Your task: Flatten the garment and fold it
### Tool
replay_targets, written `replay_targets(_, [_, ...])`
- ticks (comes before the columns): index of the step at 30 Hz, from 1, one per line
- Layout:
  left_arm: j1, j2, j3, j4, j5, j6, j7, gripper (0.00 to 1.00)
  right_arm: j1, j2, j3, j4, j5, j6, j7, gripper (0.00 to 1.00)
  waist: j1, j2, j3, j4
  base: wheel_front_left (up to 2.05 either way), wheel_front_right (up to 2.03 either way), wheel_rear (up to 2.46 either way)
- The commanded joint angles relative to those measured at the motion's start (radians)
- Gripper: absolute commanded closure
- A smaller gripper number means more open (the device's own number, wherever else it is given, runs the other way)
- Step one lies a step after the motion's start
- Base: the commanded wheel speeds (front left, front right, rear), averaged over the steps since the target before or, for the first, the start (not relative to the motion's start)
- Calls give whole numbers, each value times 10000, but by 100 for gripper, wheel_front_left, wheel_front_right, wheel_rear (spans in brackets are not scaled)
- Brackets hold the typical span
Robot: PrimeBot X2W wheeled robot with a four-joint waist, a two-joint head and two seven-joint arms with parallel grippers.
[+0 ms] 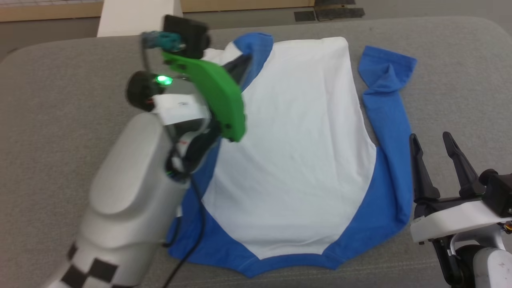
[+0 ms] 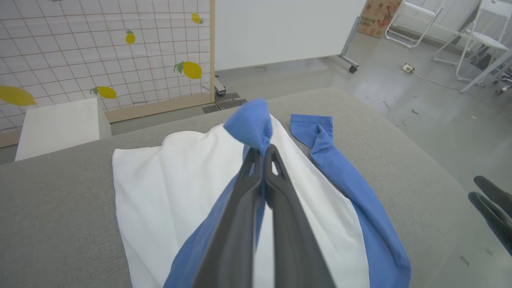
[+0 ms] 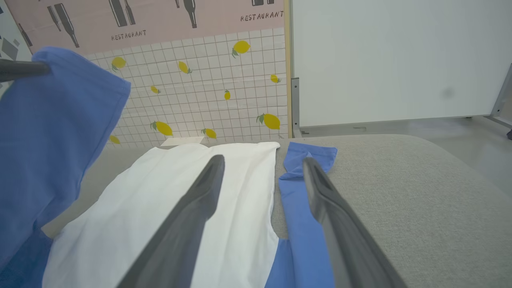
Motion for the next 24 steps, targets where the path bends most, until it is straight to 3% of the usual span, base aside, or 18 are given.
replay_targets(1, [-381, -425, -147, 451, 169, 43, -174, 100, 132, -1, 44, 3, 89, -15, -59, 0, 1, 0, 236, -328, 0, 0, 0])
replay_targets(7, [-1339, -1454, -533, 2764, 266, 431, -1257, 100, -161, -1, 361, 96, 210, -15, -142, 0, 1, 0, 972, -1053, 0, 0, 0])
replay_targets(13, [-2257, -1603, -1040, 4739, 142, 692, -2197, 100, -534, -1, 787, 391, 448, -15, -374, 0, 1, 0, 1758, -1878, 0, 0, 0])
replay_targets(24, [-4296, -1613, -1619, 7122, 84, 938, -3644, 100, -1239, -1, 1957, 1552, 1148, -15, -1201, 0, 1, 0, 2743, -3182, 0, 0, 0])
